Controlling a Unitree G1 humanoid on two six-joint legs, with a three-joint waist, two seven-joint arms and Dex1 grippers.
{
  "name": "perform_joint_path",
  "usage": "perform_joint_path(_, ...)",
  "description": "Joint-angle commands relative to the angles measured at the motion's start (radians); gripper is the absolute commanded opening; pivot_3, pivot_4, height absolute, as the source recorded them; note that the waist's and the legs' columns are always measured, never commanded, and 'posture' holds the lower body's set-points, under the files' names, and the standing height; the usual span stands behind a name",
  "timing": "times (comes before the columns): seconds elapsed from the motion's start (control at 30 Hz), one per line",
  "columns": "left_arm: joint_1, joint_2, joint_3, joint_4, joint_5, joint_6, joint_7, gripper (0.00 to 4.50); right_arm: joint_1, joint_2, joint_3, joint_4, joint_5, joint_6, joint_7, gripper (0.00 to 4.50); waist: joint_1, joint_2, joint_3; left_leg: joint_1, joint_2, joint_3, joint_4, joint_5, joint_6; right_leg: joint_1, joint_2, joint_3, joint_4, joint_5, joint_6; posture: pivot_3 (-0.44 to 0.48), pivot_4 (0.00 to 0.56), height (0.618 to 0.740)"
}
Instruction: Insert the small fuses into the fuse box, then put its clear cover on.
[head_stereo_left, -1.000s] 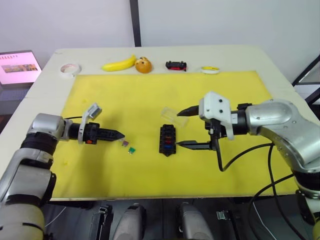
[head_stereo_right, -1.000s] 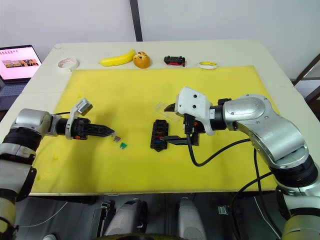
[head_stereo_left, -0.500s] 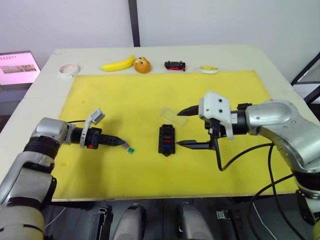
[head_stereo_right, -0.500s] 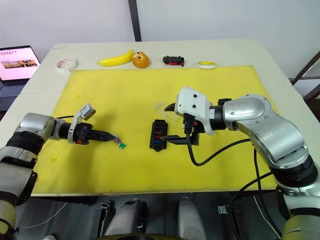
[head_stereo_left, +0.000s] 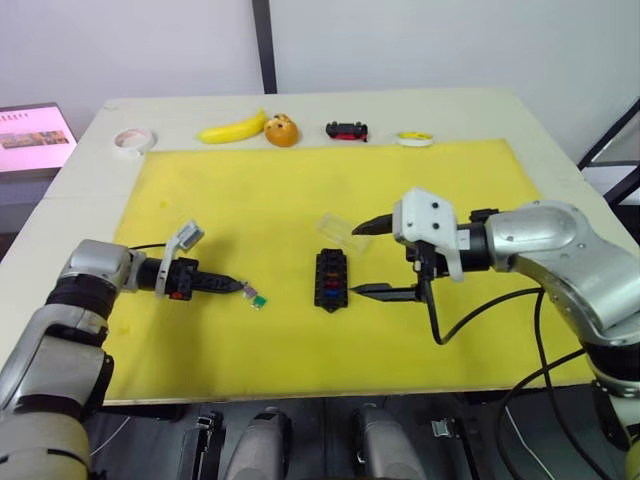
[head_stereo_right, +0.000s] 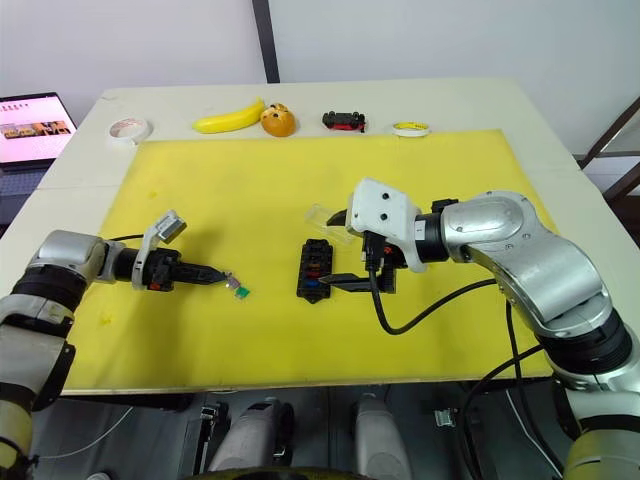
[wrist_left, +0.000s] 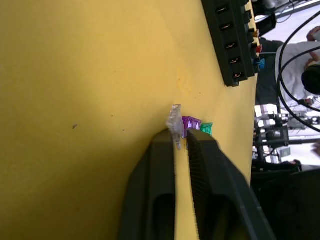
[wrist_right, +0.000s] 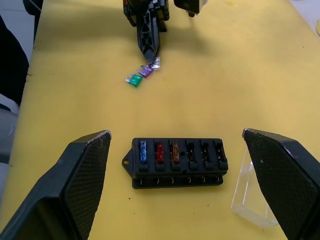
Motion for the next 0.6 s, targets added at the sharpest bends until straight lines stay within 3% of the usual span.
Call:
perform_joint_path(0.03, 0.021, 0.019, 0.027, 0.024, 0.026, -0.004, -0.001, 0.53, -0.03, 0.003, -0.012, -0.009, -0.004, -0.019, 0.004, 4.5, 0.0, 0.0, 0.0, 0.0, 0.0, 0.0, 0.0, 0.0, 0.0, 0.0, 0.0, 0.0, 0.0, 0.0, 0.0, 0.0, 0.15, 0.74)
perform_joint_path(0.2, 0.035, 0.016, 0.046, 0.015, 0.029, 0.003, -0.001, 0.53, -0.034, 0.009, -0.004, -0.002, -0.007, -0.024, 0.005, 4.5, -0.002, 0.0, 0.0, 0.0, 0.0, 0.0, 0.0, 0.0, 0.0, 0.0, 0.0, 0.0, 0.0, 0.0, 0.0, 0.0, 0.15, 0.74)
perform_joint_path(0.27, 0.038, 0.013, 0.055, 0.014, 0.034, 0.003, 0.0, 0.0, -0.035, 0.01, -0.001, 0.0, -0.008, -0.026, 0.006, 4.5, -0.001, 0.0, 0.0, 0.0, 0.0, 0.0, 0.0, 0.0, 0.0, 0.0, 0.0, 0.0, 0.0, 0.0, 0.0, 0.0, 0.15, 0.74)
perform_joint_path(0.6, 0.059, 0.021, 0.096, -0.013, 0.036, 0.001, 0.004, 0.0, -0.035, 0.013, 0.005, -0.004, -0.01, -0.028, 0.011, 4.5, -0.003, 0.0, 0.0, 0.0, 0.001, 0.0, 0.0, 0.0, 0.0, 0.0, 0.0, 0.0, 0.0, 0.0, 0.0, 0.0, 0.15, 0.74)
